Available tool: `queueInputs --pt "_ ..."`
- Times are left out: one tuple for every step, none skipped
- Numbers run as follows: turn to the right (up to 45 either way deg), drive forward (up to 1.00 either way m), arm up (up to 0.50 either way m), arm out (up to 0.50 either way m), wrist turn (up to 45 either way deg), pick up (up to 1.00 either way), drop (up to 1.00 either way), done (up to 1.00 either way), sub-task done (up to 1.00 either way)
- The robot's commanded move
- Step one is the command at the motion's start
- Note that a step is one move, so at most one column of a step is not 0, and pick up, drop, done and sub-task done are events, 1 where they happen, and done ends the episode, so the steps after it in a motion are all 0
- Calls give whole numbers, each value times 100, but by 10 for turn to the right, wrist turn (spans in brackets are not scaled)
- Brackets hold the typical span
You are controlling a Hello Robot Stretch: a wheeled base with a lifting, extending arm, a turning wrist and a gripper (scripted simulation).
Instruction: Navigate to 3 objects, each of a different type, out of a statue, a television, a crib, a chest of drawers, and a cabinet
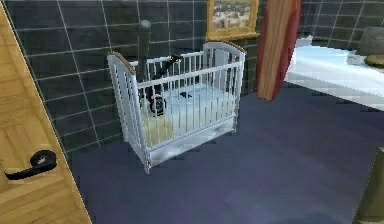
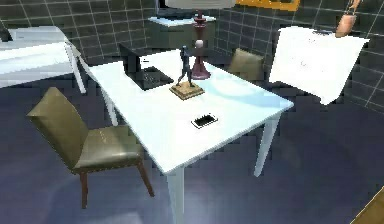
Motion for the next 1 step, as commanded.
queueInputs --pt "0 50 0 0 0 0 0 0 0"
